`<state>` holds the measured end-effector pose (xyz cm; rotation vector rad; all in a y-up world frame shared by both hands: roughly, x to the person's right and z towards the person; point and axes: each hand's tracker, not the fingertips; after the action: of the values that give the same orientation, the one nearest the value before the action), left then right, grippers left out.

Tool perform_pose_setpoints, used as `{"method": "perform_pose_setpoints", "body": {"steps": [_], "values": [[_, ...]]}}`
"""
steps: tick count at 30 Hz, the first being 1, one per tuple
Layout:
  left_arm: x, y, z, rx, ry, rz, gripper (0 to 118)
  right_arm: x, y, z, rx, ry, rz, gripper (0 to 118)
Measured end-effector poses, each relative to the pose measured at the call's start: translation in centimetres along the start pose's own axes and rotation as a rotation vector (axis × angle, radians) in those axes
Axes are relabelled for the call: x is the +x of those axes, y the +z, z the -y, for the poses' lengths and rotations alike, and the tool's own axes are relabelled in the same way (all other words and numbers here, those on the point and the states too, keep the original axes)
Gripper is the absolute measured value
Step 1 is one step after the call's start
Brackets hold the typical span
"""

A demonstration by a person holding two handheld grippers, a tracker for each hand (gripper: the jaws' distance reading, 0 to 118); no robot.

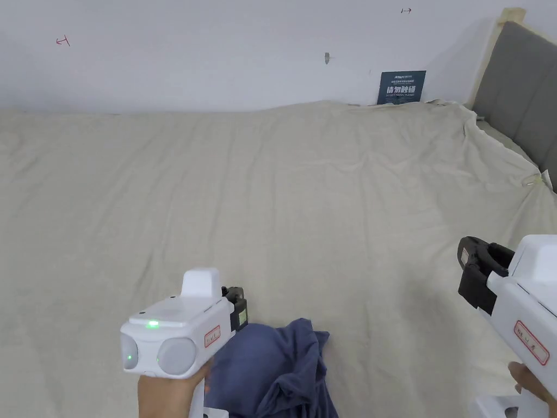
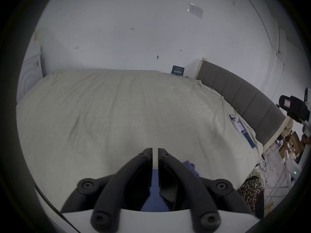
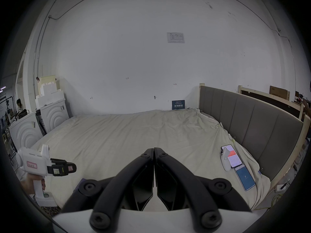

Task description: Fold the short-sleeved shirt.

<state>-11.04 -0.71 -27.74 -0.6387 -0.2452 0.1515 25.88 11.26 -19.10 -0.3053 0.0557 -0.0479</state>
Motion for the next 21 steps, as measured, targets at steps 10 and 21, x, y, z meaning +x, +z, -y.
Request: {"method": "perform_pose_setpoints", "body": {"steps": [10,21], "values": [[1.2,-3.7,6.5,-0.04,-0.028,-0.035,0,0.8,0.6,0.3,-0.008,0.015,0.005,0],[5.9,-6.9,10.0,-0.157,-0.12,0.045,0,1.9,1.8,0.1,-0.021,0.029,0.036,0]]}}
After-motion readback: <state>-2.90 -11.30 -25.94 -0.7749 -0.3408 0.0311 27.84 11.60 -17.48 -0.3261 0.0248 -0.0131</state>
